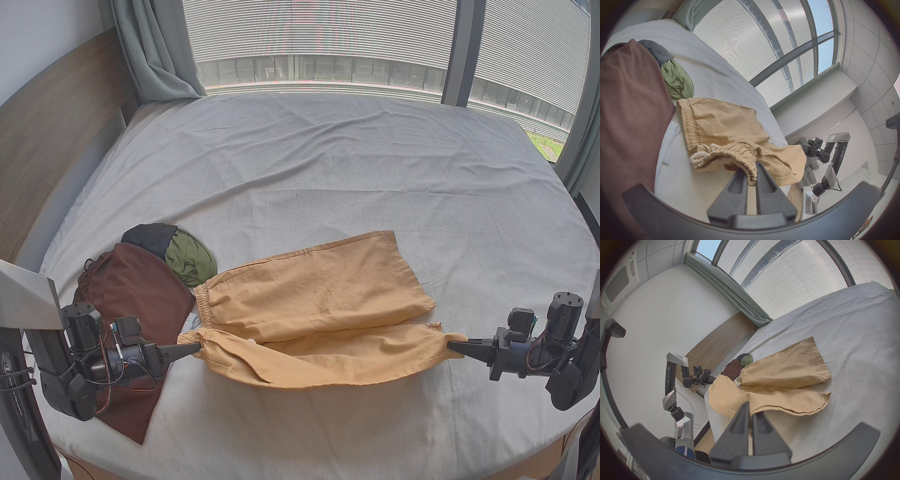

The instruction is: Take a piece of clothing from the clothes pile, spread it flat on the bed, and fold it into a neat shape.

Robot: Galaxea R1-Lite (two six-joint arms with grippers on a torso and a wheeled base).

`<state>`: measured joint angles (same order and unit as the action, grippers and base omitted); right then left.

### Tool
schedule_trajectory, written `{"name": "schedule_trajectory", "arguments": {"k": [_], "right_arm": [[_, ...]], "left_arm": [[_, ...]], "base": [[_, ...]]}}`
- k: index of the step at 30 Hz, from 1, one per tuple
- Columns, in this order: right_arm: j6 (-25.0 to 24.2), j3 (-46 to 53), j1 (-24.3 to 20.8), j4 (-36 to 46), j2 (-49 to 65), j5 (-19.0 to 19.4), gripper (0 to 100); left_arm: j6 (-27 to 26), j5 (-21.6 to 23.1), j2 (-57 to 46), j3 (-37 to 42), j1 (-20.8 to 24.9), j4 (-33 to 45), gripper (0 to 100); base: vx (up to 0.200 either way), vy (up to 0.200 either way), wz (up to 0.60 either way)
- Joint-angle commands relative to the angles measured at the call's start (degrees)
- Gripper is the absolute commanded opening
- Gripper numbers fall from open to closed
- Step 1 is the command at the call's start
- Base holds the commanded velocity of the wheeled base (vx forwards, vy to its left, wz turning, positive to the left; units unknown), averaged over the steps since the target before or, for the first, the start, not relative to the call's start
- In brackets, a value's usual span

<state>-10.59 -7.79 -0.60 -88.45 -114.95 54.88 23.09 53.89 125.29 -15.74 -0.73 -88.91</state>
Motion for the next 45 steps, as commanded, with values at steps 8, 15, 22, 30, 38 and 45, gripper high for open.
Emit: {"name": "schedule_trajectory", "arguments": {"k": [8, 15, 22, 30, 38, 45], "right_arm": [[-0.83, -0.12, -1.34, -0.05, 3.15, -0.04, 0], [-1.62, -2.58, -3.18, -0.05, 3.94, -0.65, 0], [-4.70, -4.16, -4.94, 0.04, 4.99, -3.20, 0], [-11.03, -9.35, -4.94, 0.04, 5.08, -5.14, 0], [-16.21, -16.38, -4.24, 0.04, 3.24, -5.66, 0], [-18.67, -21.65, -4.15, 0.04, 0.86, -5.75, 0]], "left_arm": [[-0.15, -0.19, 0.13, -0.52, -0.94, -0.04, 0], [-0.06, -0.19, 0.21, -0.96, -1.55, -0.04, 0], [-0.06, -0.19, 0.13, -1.22, -1.64, -0.04, 0], [2.84, -0.54, -0.23, -2.46, -1.64, -0.13, 0], [5.83, -5.20, -0.14, -4.92, -1.11, -0.04, 0], [7.76, -7.75, 0.04, -6.76, -1.03, -0.04, 0]], "base": [[0.000, 0.000, 0.00], [0.000, 0.000, 0.00], [0.000, 0.000, 0.00], [0.000, 0.000, 0.00], [0.000, 0.000, 0.00], [0.000, 0.000, 0.00]]}}
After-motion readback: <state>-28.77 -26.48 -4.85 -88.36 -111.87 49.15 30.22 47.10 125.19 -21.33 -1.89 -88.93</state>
